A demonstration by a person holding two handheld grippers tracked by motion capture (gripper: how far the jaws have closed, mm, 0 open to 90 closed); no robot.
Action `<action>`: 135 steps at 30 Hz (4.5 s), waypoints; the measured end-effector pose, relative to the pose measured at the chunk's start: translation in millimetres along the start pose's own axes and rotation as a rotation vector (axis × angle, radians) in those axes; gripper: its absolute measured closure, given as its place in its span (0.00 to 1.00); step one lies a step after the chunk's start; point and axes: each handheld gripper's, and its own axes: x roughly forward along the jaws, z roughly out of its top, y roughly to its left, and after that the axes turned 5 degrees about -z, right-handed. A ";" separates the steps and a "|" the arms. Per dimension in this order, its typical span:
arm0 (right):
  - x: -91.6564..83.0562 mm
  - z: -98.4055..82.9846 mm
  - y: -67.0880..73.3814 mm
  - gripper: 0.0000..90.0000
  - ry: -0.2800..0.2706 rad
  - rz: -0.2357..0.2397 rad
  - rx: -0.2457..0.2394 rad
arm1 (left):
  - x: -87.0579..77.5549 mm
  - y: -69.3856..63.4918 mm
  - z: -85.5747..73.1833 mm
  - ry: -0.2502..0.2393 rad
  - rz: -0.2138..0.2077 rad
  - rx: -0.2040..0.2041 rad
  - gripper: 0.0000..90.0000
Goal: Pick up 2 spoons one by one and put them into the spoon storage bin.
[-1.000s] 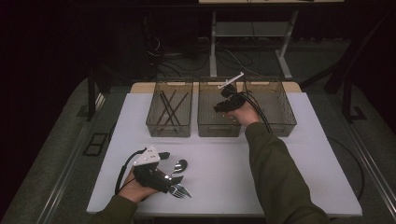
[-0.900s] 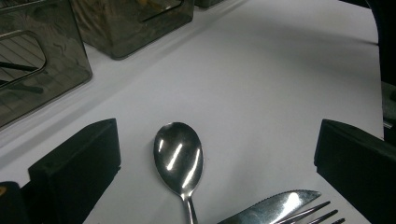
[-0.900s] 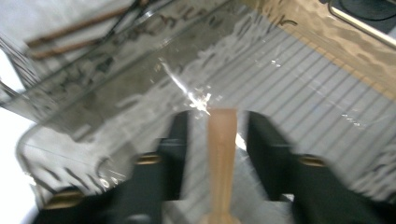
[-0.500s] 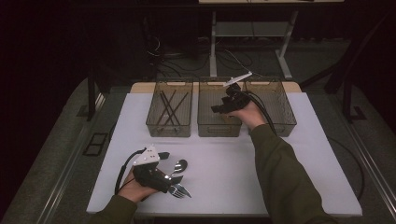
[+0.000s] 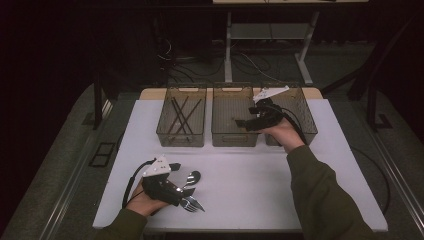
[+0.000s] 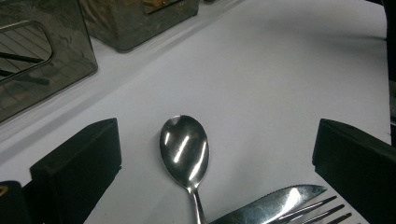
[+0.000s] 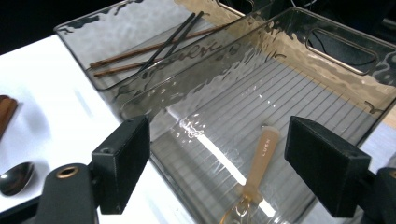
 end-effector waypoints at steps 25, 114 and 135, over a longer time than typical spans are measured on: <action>-52.4 -83.7 15.2 0.16 -0.104 -0.054 0.055 | -2.1 2.2 -0.8 0.029 0.030 -0.006 0.07; -95.2 -184.2 34.6 0.16 -0.013 -0.099 0.035 | 36.9 12.5 11.9 0.298 0.109 -0.023 0.63; -94.8 -184.0 35.2 0.16 -0.010 -0.104 0.026 | 37.0 4.6 19.5 0.322 0.109 0.001 0.87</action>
